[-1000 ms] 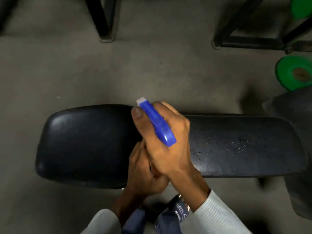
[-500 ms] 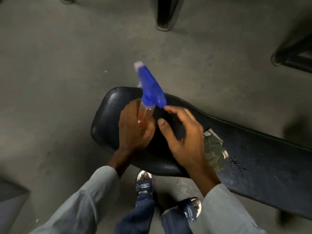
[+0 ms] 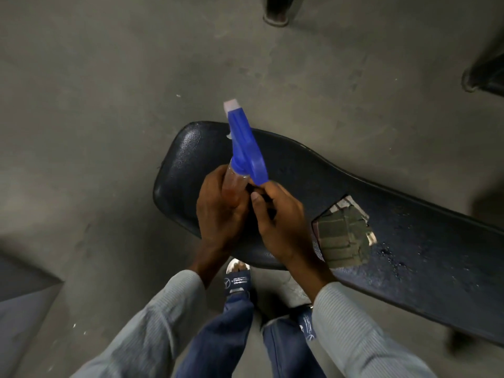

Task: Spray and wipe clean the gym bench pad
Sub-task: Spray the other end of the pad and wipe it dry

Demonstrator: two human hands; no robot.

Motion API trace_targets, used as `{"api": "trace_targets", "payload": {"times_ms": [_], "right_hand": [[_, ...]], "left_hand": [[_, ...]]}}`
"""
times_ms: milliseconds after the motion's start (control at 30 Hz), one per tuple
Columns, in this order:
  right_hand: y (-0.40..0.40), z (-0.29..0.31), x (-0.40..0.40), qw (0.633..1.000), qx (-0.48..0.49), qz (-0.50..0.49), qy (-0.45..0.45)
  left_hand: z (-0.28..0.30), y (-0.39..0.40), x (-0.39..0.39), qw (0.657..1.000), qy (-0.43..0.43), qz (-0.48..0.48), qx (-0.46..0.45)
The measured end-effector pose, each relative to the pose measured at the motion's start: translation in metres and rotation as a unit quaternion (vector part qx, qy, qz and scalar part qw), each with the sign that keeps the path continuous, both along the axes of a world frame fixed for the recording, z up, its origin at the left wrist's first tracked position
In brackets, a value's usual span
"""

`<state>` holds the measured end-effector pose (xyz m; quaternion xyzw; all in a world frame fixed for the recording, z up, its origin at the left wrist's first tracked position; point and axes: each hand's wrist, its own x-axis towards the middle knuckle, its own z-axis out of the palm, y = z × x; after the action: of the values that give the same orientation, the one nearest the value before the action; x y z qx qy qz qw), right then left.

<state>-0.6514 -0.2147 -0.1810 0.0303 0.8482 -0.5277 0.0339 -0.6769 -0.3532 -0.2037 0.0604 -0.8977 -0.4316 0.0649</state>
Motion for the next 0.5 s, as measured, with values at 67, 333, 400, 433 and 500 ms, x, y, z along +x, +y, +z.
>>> {"api": "trace_targets", "payload": {"times_ms": [67,333,400,433,500], "right_hand": [[0.002,0.000,0.000,1.000,-0.009,0.000,0.002],[0.024,-0.017,0.013,0.998,0.018,-0.064,-0.002],[0.032,-0.025,0.020,0.996,0.042,-0.074,-0.001],[0.037,-0.028,0.023,0.995,0.058,-0.082,0.000],[0.048,-0.034,0.032,0.989,0.110,-0.101,0.004]], "left_hand": [[-0.005,-0.001,0.003,1.000,0.000,0.013,0.008],[-0.012,0.019,0.040,0.974,-0.063,0.215,0.037],[-0.018,0.030,0.053,0.973,-0.067,0.221,0.027],[-0.020,0.036,0.058,0.976,-0.061,0.206,0.023],[-0.022,0.050,0.068,0.989,-0.039,0.142,0.025]]}}
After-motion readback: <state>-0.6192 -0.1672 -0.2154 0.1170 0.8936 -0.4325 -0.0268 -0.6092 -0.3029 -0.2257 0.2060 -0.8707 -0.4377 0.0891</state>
